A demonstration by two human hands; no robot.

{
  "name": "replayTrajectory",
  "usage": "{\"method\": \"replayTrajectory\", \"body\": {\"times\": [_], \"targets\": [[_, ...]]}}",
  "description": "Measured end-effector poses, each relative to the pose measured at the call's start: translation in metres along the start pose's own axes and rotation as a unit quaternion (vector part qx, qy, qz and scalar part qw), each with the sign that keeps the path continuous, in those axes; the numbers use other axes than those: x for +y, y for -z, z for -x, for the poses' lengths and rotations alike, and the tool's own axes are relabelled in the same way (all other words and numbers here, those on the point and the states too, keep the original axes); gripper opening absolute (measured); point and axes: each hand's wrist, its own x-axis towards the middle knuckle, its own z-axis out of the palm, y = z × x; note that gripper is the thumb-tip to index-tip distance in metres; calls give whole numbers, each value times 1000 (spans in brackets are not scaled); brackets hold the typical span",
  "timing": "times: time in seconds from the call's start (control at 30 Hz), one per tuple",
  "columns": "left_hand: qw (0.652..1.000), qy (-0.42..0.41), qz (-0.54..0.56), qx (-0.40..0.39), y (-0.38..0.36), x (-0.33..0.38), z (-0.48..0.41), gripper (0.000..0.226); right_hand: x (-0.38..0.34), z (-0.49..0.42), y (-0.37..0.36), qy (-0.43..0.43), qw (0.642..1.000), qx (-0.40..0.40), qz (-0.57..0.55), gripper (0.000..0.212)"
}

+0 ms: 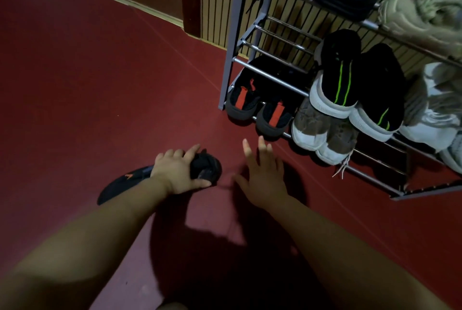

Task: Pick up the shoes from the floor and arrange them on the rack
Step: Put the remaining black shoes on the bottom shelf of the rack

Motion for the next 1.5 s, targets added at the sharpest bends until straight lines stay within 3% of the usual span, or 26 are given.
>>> {"method": "replayTrajectory", "body": {"times": [0.17,0.3,0.43,0.53,0.7,0.87,1.07,1.37,1.5], "targets": [[990,-7,-52,-131,-5,-36,14,133,10,4,-8,-22,999,-27,-6,81],[991,2,-110,-83,-28,-62,39,124,9,7,-21,-28,998,-47,-23,81],[993,-5,-99,-59,-25,-51,40,114,0,9,-29,-25,996,-76,-51,82],[997,5,-55,-57,-27,-30,40,114,-4,13,-29,-29,990,-95,-97,82],[996,-6,70,-53,-40,17,37,94,3,18,-32,-55,987,-91,-121,82],[934,9,334,-125,-52,41,39,90,14,28,-35,-114,969,-102,-194,84],[920,32,353,-168,-66,53,40,100,5,40,-62,-190,909,-192,-317,86],[880,-99,400,-234,-47,56,40,103,16,52,-52,-132,871,-144,-450,82],[860,-107,432,-249,-41,67,38,109,36,57,-33,-107,863,-169,-464,77]]}}
